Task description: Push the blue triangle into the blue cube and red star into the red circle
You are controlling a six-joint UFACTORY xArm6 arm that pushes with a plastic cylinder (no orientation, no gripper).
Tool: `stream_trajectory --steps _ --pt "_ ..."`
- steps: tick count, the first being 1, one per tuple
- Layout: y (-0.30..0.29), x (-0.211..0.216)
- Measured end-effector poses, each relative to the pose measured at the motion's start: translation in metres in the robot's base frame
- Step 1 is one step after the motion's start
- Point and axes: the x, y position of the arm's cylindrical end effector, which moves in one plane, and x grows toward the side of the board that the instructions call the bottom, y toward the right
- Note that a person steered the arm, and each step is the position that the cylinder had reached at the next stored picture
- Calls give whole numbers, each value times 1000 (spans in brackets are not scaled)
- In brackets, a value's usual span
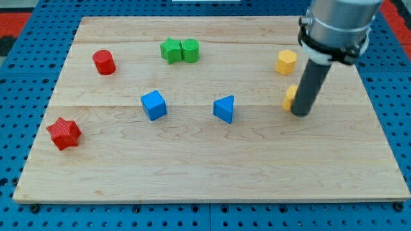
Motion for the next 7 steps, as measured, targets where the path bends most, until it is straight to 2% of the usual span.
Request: stream_trajectory --steps 1,2,3,4,5,7 --pt "-1 -43" --pt "5 -35" --pt "32 -3" --pt "1 19" --pt "-65 23" --pt "-156 23"
